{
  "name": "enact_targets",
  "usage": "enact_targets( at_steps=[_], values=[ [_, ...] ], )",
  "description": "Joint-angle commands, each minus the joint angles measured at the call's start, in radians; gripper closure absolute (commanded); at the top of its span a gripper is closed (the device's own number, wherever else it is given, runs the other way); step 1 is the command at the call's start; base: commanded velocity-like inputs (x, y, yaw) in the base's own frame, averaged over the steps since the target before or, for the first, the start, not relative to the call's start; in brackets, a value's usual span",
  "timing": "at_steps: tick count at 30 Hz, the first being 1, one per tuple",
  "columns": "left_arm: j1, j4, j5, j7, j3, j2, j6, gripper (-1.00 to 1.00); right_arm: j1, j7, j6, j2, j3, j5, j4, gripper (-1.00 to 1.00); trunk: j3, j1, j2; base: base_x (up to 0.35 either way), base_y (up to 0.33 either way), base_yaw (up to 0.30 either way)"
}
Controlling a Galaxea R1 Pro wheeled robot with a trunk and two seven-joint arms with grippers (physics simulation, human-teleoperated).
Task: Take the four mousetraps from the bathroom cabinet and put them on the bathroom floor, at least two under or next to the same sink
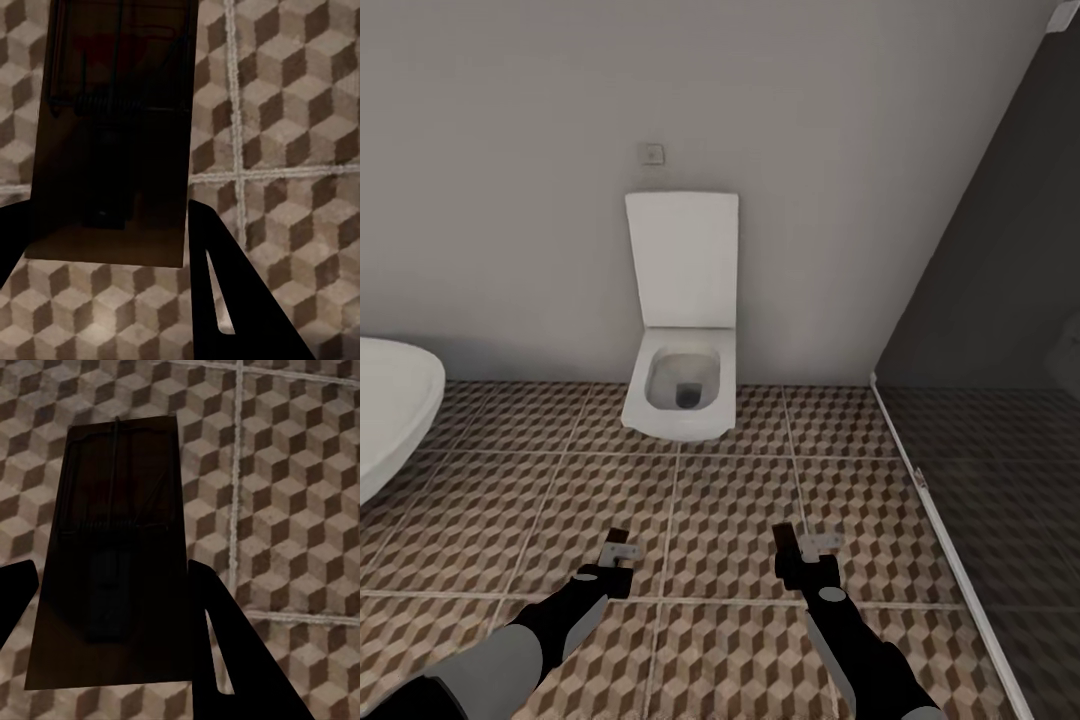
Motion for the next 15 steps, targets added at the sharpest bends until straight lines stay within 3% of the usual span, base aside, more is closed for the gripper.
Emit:
enact_targets(
  at_steps=[1, 15],
  values=[
    [0.000, -0.004, 0.004, 0.010, -0.009, 0.001, 0.007, 1.00, -0.001, -0.008, 0.004, -0.001, 0.004, -0.008, -0.002, 1.00, -0.006, 0.004, -0.008, 0.000, 0.000, 0.000],
    [0.000, -0.003, 0.004, 0.010, -0.009, 0.001, 0.007, 1.00, -0.001, -0.008, 0.004, -0.001, 0.004, -0.008, -0.002, 1.00, -0.071, 0.057, -0.106, 0.000, 0.000, 0.000]
  ],
)
